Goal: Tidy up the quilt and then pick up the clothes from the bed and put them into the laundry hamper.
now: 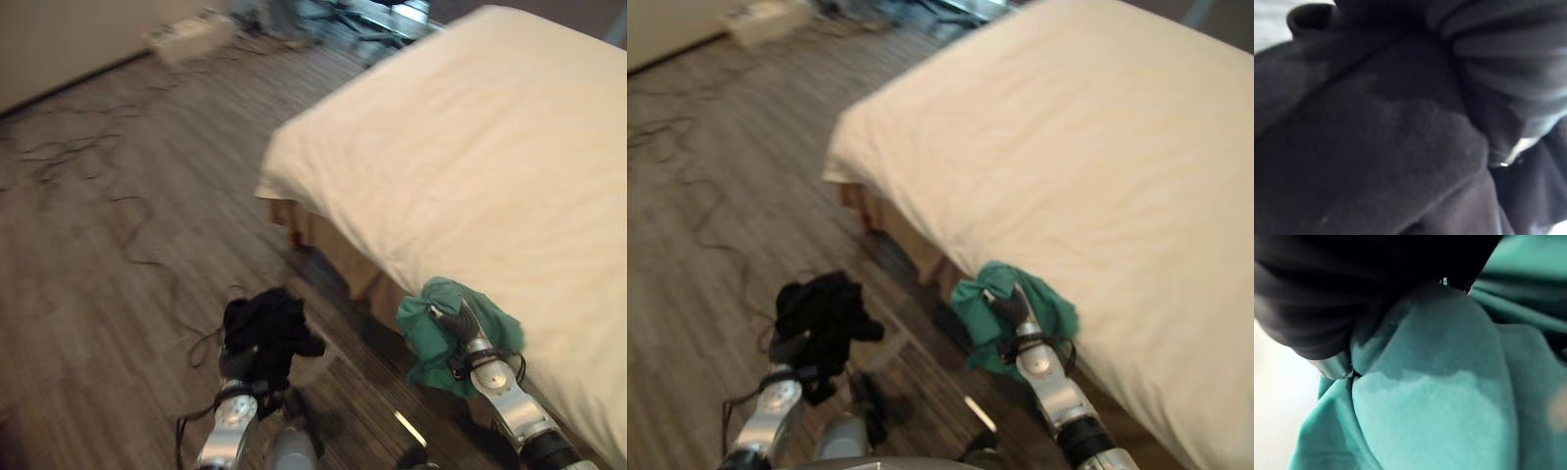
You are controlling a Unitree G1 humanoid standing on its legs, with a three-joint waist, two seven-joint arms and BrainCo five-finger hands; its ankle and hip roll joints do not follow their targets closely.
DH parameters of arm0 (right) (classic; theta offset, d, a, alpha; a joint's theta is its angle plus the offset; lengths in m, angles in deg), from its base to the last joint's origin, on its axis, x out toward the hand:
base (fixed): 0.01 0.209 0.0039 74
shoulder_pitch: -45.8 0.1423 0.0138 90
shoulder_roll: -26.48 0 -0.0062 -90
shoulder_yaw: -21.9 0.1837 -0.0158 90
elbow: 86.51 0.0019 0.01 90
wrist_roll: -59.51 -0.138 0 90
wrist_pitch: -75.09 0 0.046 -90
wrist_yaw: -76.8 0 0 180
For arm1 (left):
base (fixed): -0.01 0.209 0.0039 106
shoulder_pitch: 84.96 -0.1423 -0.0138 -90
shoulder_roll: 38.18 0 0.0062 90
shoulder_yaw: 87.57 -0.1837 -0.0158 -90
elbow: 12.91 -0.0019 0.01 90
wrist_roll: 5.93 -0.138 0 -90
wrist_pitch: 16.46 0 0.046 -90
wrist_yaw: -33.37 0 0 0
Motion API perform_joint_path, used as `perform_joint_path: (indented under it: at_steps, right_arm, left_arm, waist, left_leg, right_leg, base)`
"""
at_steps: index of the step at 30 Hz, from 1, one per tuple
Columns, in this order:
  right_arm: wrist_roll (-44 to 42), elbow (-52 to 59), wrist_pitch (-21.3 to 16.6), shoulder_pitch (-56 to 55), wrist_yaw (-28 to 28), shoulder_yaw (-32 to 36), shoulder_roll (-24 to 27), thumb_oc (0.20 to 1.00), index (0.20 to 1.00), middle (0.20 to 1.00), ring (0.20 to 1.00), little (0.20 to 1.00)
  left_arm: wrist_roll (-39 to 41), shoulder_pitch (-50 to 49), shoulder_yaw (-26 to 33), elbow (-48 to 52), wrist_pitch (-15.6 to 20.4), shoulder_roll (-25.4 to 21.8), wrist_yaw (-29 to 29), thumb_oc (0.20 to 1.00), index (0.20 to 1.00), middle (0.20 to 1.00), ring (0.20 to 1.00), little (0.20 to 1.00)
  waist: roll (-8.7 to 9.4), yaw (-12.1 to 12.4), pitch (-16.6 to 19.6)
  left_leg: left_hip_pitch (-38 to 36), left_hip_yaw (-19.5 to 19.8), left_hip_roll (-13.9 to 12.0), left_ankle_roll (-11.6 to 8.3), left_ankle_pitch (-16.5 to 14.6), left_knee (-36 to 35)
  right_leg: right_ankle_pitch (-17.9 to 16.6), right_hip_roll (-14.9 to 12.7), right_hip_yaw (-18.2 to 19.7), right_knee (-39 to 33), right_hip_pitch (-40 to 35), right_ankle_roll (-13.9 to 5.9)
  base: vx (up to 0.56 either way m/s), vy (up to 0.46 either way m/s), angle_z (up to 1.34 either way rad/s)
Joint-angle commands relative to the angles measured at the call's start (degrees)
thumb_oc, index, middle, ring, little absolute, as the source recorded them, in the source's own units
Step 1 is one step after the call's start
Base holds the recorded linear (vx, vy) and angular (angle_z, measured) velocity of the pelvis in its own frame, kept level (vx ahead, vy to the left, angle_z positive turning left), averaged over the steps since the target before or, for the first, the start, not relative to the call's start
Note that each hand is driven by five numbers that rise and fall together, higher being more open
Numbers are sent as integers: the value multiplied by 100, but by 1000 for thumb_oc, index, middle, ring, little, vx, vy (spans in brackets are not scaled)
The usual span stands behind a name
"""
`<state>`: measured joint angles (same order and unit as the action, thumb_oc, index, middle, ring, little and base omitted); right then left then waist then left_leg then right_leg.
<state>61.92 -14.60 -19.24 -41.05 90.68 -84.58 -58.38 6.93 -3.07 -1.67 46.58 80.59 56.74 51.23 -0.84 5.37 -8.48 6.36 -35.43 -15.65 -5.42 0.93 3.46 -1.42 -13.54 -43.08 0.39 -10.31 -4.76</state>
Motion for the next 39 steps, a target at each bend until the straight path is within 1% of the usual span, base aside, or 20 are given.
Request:
perform_joint_path:
  at_steps: [1, 3, 4, 5, 6, 7, 10, 11, 13, 18, 19, 22, 25, 26, 28, 30, 31, 33, 35, 39]
  right_arm:
    - [452, 34, -75, 3, -28, 25, -246, 200, 200, 200, 200, 200]
    - [475, 45, -41, -78, -46, 94, -272, 200, 200, 200, 200, 200]
    - [474, 44, -44, -75, -49, 98, -275, 200, 200, 200, 200, 200]
    - [526, 91, -44, -122, -35, 182, -264, 200, 200, 200, 200, 200]
    - [818, 125, -9, -228, 45, 289, -183, 200, 200, 200, 200, 200]
    - [790, 2, 3, -274, 71, 371, -163, 200, 200, 200, 200, 200]
    - [626, -132, 7, -373, 84, 467, -218, 200, 200, 200, 200, 200]
    - [281, -224, -17, -424, 11, 555, -301, 200, 200, 200, 200, 200]
    - [-144, -437, -91, -371, -52, 625, -352, 200, 200, 200, 200, 200]
    - [-398, -550, -227, -268, -342, 501, -307, 200, 200, 200, 200, 200]
    - [203, -831, 137, -1045, -503, 813, -16, 200, 200, 200, 200, 200]
    - [118, -775, 152, -964, -527, 821, 25, 200, 200, 200, 200, 200]
    - [38, -740, 135, -835, -496, 838, 111, 200, 200, 200, 200, 200]
    - [20, -664, 129, -820, -494, 861, 149, 200, 200, 200, 200, 200]
    - [25, -452, 97, -805, -421, 995, 295, 200, 200, 200, 200, 200]
    - [49, -382, 131, -842, -357, 1048, 357, 200, 200, 200, 200, 200]
    - [66, -352, 173, -836, -310, 1063, 375, 200, 200, 200, 200, 200]
    - [88, -335, 181, -846, -324, 1052, 371, 200, 200, 200, 200, 200]
    - [201, -372, 174, -773, -357, 988, 390, 200, 200, 200, 200, 200]
    - [322, -338, 171, -694, -429, 921, 313, 200, 200, 200, 200, 200]
  left_arm:
    - [149, 169, 167, 385, 288, -664, -78, 200, 200, 200, 200, 200]
    - [23, 199, 112, 387, 221, -746, -75, 200, 200, 200, 200, 200]
    - [20, 206, 112, 386, 219, -749, -73, 200, 200, 200, 200, 200]
    - [-7, 240, 64, 361, 201, -799, -55, 200, 200, 200, 200, 200]
    - [-90, 318, -84, 271, 160, -813, -267, 200, 200, 200, 200, 200]
    - [-87, 382, -100, 147, 167, -778, -290, 200, 200, 200, 200, 200]
    - [-198, 459, -215, 11, 171, -764, -308, 200, 200, 200, 200, 200]
    - [-293, 584, -341, -127, 155, -757, -340, 200, 200, 200, 200, 200]
    - [-342, 686, -364, -288, 136, -720, -339, 200, 200, 200, 200, 200]
    - [-494, 492, -254, -489, 180, -665, -488, 200, 200, 200, 200, 200]
    - [-59, 642, -684, -368, 234, -206, -679, 200, 200, 200, 200, 200]
    - [-62, 750, -718, -409, 212, -250, -688, 200, 200, 200, 200, 200]
    - [105, 816, -714, -295, 251, -280, -742, 200, 200, 200, 200, 200]
    - [202, 817, -708, -194, 262, -279, -755, 200, 200, 200, 200, 200]
    - [354, 920, -701, -65, 281, -260, -714, 200, 200, 200, 200, 200]
    - [350, 957, -712, 32, 292, -230, -630, 200, 200, 200, 200, 200]
    - [247, 988, -690, 60, 281, -244, -577, 200, 200, 200, 200, 200]
    - [173, 967, -675, 79, 261, -248, -554, 200, 200, 200, 200, 200]
    - [35, 854, -592, 153, 239, -244, -533, 200, 200, 200, 200, 200]
    - [35, 702, -452, 140, 261, -300, -538, 200, 200, 200, 200, 200]
  waist:
    - [306, 162, -129]
    - [396, 46, -216]
    - [413, 30, -219]
    - [436, -127, -283]
    - [266, -359, -385]
    - [249, -402, -428]
    - [136, -513, -426]
    - [169, -715, -414]
    - [166, -868, -413]
    - [211, -820, -331]
    - [-91, -515, -145]
    - [-170, -530, -193]
    - [-203, -510, -316]
    - [-218, -485, -397]
    - [-173, -467, -657]
    - [-113, -448, -757]
    - [-77, -336, -741]
    - [-58, -251, -679]
    - [-130, -5, -557]
    - [2, 220, -360]
  left_leg:
    - [-304, 978, 317, -9, 490, -730]
    - [-346, 1278, 666, 208, 273, -764]
    - [-340, 1295, 702, 230, 254, -762]
    - [-343, 1472, 763, 257, 243, -768]
    - [-277, 1994, 875, 248, 400, -766]
    - [-309, 2231, 1084, 270, 326, -770]
    - [-356, 2585, 1175, 274, 212, -846]
    - [-462, 2993, 1392, 290, 114, -846]
    - [-509, 3211, 1497, 303, 36, -846]
    - [-667, 3253, 1636, 328, -46, -801]
    - [-1422, 3750, 1481, 215, -235, -846]
    - [-1427, 3761, 1418, 143, -194, -846]
    - [-1205, 3718, 1387, 68, -282, -338]
    - [-1013, 3703, 1415, 17, -247, 75]
    - [-142, 3542, 1314, -254, 313, 1416]
    - [330, 3239, 1172, -178, 519, 1916]
    - [739, 2969, 1268, -66, 374, 1658]
    - [775, 2887, 1381, 25, 233, 1295]
    - [1021, 2634, 1438, 45, 528, 92]
    - [1080, 2204, 1236, 104, 810, -411]
  right_leg:
    - [66, -600, 105, 784, 171, -646]
    - [-235, -930, 381, 1658, 304, -774]
    - [-228, -985, 387, 1725, 324, -810]
    - [-131, -818, 1079, 2020, 633, -745]
    - [505, 285, 2694, 1708, 1300, -505]
    - [586, 438, 3074, 1457, 1287, -572]
    - [478, 465, 3347, 1147, 1488, -476]
    - [308, 644, 4016, 642, 1600, -526]
    - [10, 688, 4475, 348, 1749, -584]
    - [-127, 458, 4445, -45, 1385, -639]
    - [392, 855, 3836, -322, 287, -260]
    - [433, 888, 3847, -322, 312, -225]
    - [463, 881, 3855, -319, 332, -172]
    - [478, 892, 3845, -332, 303, -140]
    - [489, 828, 3768, -346, 198, -40]
    - [582, 791, 3683, -385, 74, 7]
    - [694, 812, 3701, -469, -88, 3]
    - [787, 801, 3734, -515, -155, -38]
    - [1065, 887, 3816, -539, -424, -134]
    - [1348, 803, 3841, -539, -912, -267]
  base:
    - [171, 278, 178]
    - [126, 201, 170]
    - [64, 141, 199]
    - [78, 207, 219]
    - [152, 235, 206]
    - [156, 154, 195]
    - [151, -45, 189]
    - [184, -122, 113]
    - [155, -98, 162]
    - [71, -28, 125]
    - [39, -9, 2]
    - [50, -69, 9]
    - [-15, -58, 18]
    - [-24, -76, 2]
    - [-26, -110, 8]
    - [173, -87, 23]
    - [288, -57, 2]
    - [401, 27, -50]
    - [502, 77, -48]
    - [443, 87, -39]
